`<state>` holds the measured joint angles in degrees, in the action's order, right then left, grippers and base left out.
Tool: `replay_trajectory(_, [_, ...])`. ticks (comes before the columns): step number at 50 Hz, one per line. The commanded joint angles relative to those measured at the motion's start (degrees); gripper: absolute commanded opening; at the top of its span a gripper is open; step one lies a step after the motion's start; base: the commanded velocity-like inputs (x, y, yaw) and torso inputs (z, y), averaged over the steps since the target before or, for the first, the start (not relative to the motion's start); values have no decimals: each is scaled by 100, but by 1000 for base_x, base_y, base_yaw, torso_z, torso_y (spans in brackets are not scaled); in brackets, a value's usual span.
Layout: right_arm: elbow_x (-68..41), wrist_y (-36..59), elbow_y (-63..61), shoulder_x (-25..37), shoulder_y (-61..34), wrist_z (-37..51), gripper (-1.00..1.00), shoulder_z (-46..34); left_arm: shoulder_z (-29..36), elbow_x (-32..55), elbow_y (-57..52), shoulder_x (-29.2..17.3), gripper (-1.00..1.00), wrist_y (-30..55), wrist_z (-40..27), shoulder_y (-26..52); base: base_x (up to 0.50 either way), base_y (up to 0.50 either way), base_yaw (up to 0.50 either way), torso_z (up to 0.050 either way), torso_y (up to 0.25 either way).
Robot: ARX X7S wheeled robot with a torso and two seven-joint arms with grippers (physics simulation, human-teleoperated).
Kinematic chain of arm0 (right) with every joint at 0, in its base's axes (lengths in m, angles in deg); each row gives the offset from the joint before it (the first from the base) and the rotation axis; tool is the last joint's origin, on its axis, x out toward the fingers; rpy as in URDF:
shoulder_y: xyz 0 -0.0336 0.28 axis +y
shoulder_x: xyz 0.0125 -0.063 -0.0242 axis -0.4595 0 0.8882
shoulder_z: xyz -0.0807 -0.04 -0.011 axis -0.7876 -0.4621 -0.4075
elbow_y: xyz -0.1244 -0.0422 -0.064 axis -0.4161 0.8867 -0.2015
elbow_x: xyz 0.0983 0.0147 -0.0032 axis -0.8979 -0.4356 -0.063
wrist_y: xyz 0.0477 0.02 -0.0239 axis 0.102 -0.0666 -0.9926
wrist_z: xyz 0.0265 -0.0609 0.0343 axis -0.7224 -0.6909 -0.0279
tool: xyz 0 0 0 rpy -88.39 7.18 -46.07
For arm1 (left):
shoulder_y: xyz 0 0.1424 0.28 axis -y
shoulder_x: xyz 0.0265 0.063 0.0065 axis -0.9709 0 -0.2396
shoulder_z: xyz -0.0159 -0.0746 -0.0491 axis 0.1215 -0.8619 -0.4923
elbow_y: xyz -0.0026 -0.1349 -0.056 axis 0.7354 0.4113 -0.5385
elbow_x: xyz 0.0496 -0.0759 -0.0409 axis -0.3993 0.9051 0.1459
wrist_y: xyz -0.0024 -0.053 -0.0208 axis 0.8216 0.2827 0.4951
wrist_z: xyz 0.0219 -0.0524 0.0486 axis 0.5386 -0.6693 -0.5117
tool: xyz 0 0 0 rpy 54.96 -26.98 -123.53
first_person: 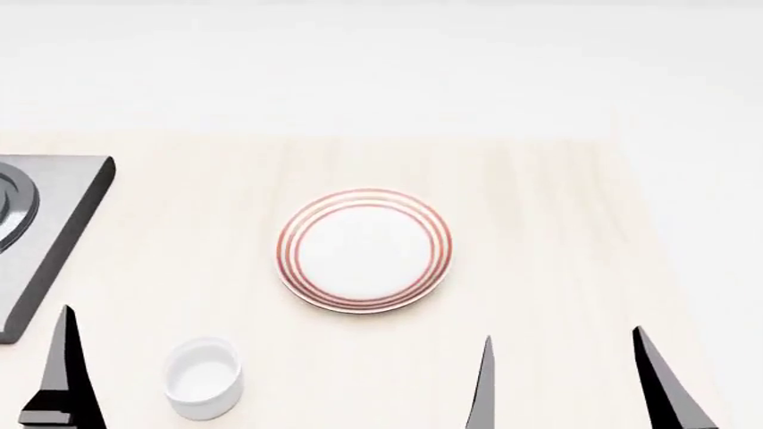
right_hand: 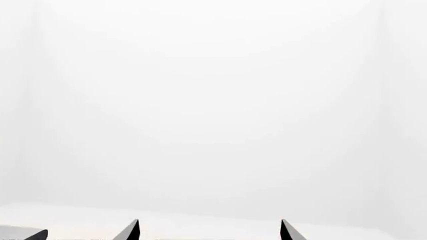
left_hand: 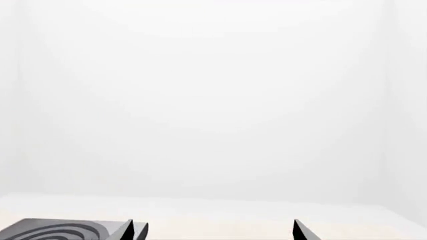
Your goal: Pick the akita bowl on the cookies box and place it on the plate.
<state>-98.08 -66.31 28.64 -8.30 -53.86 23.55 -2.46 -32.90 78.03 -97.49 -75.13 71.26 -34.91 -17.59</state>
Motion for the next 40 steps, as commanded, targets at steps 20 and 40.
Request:
replay_trajectory(20, [-347,621,-72,138,-225,124,100,14,-33,415,-99,-172,100,481,-81,131,451,-19,0,0,0])
replay_trajectory(40, [-760,1456,-723,404,-565,391,100,247,-246,766,-511,-372,100,1048,-302,427,13,0,0,0,0])
